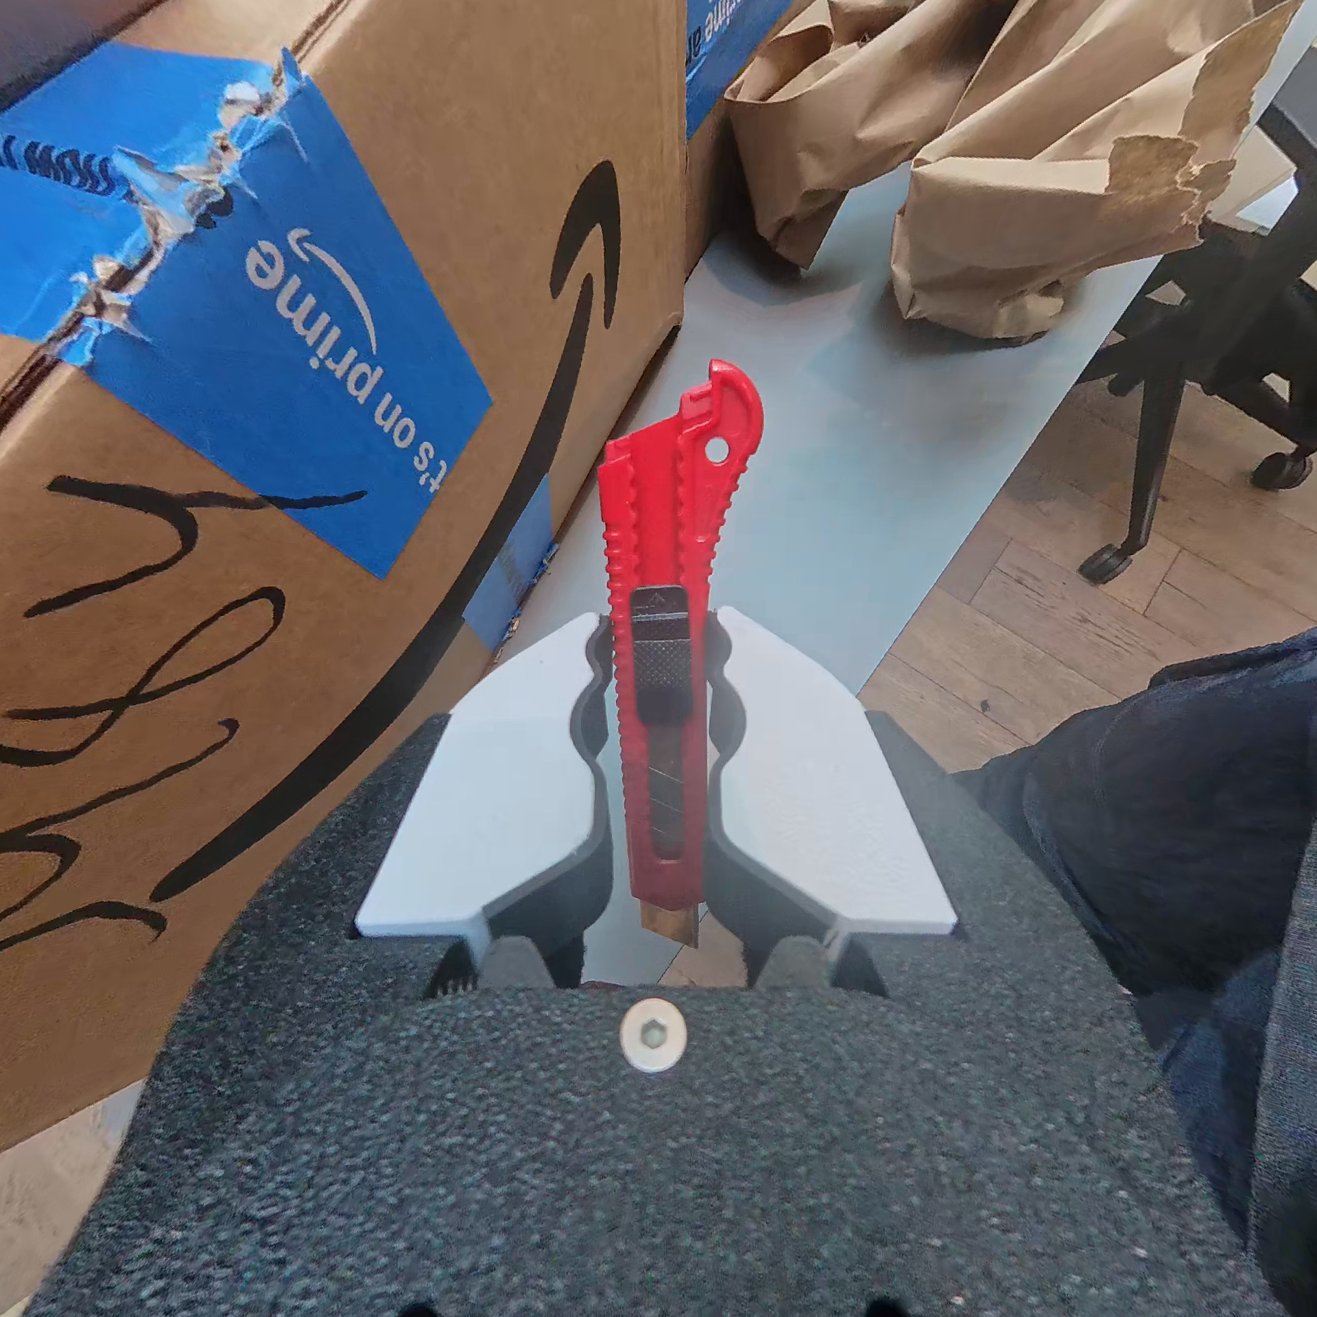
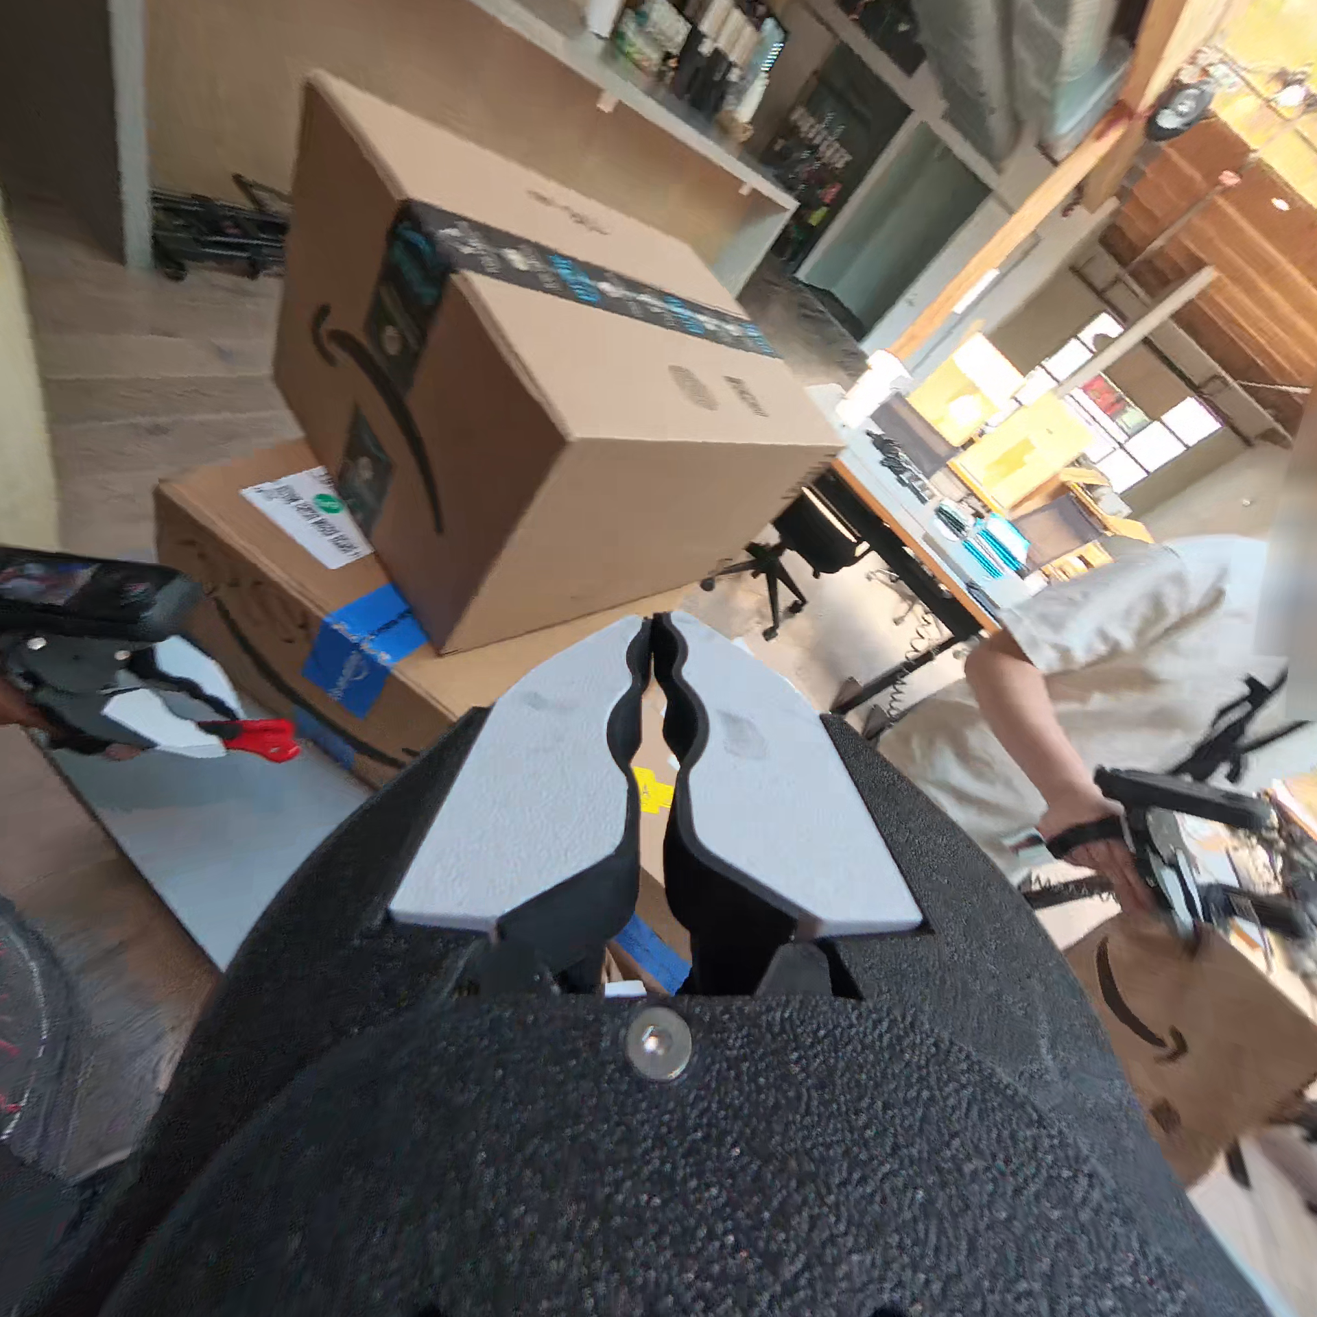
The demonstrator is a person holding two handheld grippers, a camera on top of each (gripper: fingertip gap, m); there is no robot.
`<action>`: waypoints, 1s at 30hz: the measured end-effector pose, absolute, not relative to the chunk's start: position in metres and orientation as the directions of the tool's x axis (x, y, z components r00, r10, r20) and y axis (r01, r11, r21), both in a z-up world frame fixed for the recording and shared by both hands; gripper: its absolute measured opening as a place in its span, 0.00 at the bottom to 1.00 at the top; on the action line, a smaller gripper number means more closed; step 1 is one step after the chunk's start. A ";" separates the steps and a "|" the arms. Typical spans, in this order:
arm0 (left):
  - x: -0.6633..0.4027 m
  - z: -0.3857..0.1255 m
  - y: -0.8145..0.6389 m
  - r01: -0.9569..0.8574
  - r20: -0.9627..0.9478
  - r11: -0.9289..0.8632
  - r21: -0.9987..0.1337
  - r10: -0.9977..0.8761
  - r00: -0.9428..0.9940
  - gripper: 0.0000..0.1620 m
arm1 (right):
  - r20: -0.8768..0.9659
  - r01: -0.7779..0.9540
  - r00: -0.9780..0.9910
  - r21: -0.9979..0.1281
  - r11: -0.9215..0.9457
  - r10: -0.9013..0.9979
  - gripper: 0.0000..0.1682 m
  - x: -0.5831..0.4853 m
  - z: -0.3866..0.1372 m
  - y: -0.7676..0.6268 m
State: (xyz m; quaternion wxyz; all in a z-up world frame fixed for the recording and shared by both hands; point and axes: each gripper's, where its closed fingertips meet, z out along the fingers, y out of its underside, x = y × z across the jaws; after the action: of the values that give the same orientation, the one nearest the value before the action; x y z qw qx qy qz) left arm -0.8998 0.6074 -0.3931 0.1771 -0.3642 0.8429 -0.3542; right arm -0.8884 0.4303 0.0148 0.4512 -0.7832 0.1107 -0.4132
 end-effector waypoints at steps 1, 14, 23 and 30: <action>-0.900 -0.393 0.609 -0.489 -0.041 0.483 -0.726 -0.740 -0.671 0.15 | 0.518 0.173 0.604 -0.827 -0.535 -0.606 0.00 -0.881 0.028 0.405; -0.891 -0.396 0.608 -0.493 -0.019 0.477 -0.728 -0.733 -0.680 0.15 | 0.422 0.066 0.443 -0.896 -0.440 -0.791 0.00 -0.872 0.035 0.326; -0.880 -0.393 0.595 -0.460 -0.023 0.492 -0.739 -0.702 -0.712 0.15 | 0.393 0.040 0.469 -0.904 -0.425 -0.791 0.00 -0.873 0.026 0.328; -0.877 -0.393 0.594 -0.463 -0.013 0.479 -0.746 -0.706 -0.708 0.15 | 0.374 0.064 0.528 -0.913 -0.404 -0.762 0.00 -0.870 0.029 0.351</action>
State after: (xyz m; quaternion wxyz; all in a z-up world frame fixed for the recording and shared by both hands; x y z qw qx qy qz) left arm -0.8766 0.5943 -0.3930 0.1617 -0.3459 0.8445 -0.3755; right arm -0.8700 0.3509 0.0293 0.4900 -0.7239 0.2409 -0.4217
